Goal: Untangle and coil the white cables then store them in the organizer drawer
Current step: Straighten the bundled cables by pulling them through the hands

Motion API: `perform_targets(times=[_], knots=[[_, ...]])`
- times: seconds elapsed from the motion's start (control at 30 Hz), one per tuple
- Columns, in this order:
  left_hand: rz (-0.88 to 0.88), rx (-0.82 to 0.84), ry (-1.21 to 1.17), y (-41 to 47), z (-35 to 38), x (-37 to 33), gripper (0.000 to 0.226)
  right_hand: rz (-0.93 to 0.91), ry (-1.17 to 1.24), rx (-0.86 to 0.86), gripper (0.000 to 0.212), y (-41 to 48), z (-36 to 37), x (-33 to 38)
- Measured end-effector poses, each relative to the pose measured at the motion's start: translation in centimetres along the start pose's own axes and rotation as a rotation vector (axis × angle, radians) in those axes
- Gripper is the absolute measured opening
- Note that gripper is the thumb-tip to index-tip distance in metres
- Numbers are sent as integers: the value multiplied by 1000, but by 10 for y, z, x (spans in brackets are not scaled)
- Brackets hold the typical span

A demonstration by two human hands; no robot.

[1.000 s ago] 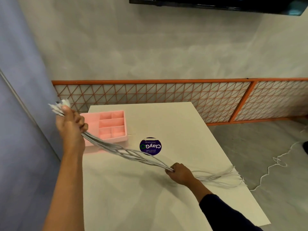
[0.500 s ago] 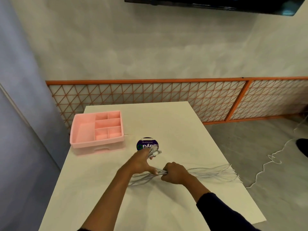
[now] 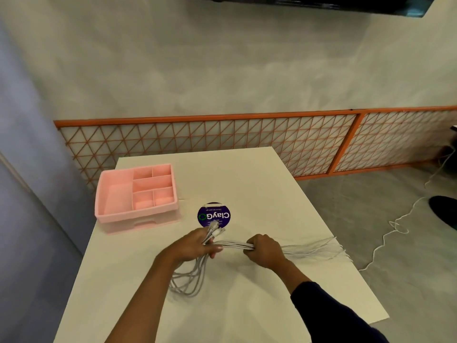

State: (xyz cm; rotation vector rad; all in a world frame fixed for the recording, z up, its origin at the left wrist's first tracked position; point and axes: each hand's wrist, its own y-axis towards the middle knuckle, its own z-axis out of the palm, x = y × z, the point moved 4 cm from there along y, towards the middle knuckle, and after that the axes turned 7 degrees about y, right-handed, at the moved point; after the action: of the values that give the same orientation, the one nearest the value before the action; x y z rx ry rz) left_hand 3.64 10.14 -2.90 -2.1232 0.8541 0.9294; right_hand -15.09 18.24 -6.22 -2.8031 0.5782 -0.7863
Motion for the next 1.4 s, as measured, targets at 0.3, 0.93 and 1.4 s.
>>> perform_targets(times=[0.3,0.93,1.4], knots=[[-58,29,-31,-30,-31,5,21,86,-42,-215,31,1,-11,-52],[-184,-161,-54,-63,-62,54,23,324,-134,-184,13,-5,-15,-91],[-163,-179,-52,-46,-65,38,17,503,-177,-307,16,-20,-39,-152]])
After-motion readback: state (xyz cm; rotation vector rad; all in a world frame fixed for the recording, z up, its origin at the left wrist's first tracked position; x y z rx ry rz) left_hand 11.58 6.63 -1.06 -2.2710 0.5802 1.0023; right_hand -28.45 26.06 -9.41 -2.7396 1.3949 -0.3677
